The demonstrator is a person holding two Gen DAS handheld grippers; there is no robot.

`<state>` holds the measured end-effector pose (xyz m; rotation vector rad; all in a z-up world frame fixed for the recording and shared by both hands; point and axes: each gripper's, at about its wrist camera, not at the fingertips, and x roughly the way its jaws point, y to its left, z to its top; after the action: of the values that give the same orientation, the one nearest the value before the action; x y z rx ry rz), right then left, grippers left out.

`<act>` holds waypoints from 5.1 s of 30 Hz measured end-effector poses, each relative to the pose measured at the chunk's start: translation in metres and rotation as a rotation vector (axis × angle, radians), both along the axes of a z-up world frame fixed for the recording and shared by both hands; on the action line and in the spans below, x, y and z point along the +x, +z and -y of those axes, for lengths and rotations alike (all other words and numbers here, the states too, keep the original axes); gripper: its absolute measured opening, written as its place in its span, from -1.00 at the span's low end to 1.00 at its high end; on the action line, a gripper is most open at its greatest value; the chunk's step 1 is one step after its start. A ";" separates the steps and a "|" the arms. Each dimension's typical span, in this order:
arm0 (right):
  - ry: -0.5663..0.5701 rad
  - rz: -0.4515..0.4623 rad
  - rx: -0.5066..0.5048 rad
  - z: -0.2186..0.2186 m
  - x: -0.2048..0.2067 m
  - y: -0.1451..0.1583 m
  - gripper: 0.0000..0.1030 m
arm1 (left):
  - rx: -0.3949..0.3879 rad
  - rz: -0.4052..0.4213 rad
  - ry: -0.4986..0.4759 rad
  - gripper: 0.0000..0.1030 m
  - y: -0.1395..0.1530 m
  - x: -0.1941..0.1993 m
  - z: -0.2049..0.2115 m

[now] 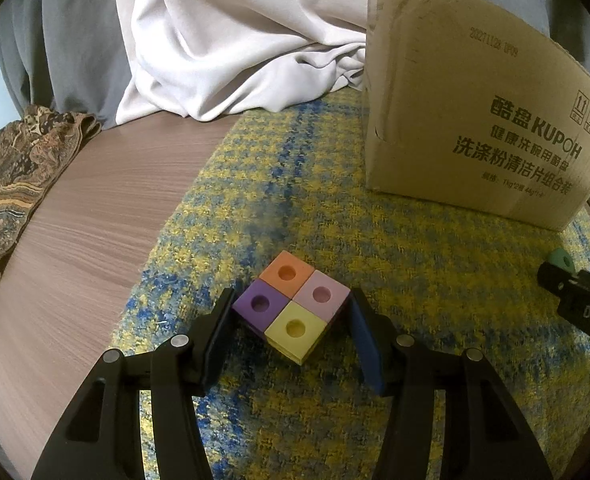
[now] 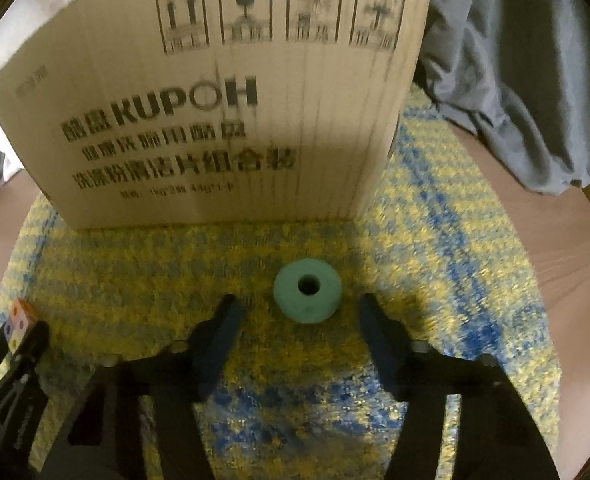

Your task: Organize objects

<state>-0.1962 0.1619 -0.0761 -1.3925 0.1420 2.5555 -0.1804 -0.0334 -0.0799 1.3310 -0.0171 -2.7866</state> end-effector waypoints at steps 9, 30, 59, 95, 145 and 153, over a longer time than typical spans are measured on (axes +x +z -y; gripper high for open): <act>0.022 -0.019 -0.017 0.004 0.000 0.001 -0.34 | 0.009 -0.001 0.000 0.05 0.000 0.000 0.000; 0.070 -0.084 -0.007 0.009 0.021 0.030 -0.34 | 0.025 -0.017 -0.008 0.04 0.006 0.008 0.002; 0.128 -0.247 -0.007 0.006 0.044 0.107 -0.34 | -0.009 -0.177 -0.080 0.04 0.095 0.020 -0.022; 0.178 -0.386 0.036 -0.003 -0.012 0.199 -0.34 | -0.012 -0.268 -0.260 0.04 0.190 -0.051 -0.069; 0.169 -0.343 0.069 -0.003 -0.002 0.211 0.89 | -0.024 -0.225 -0.182 0.88 0.181 -0.034 -0.055; 0.141 -0.333 0.044 -0.006 0.029 0.207 0.91 | -0.024 -0.239 -0.155 0.89 0.182 0.002 -0.047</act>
<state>-0.1668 0.1680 0.1307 -0.9836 0.0422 2.8711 -0.1787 0.0132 0.1025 1.0248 -0.1499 -3.0450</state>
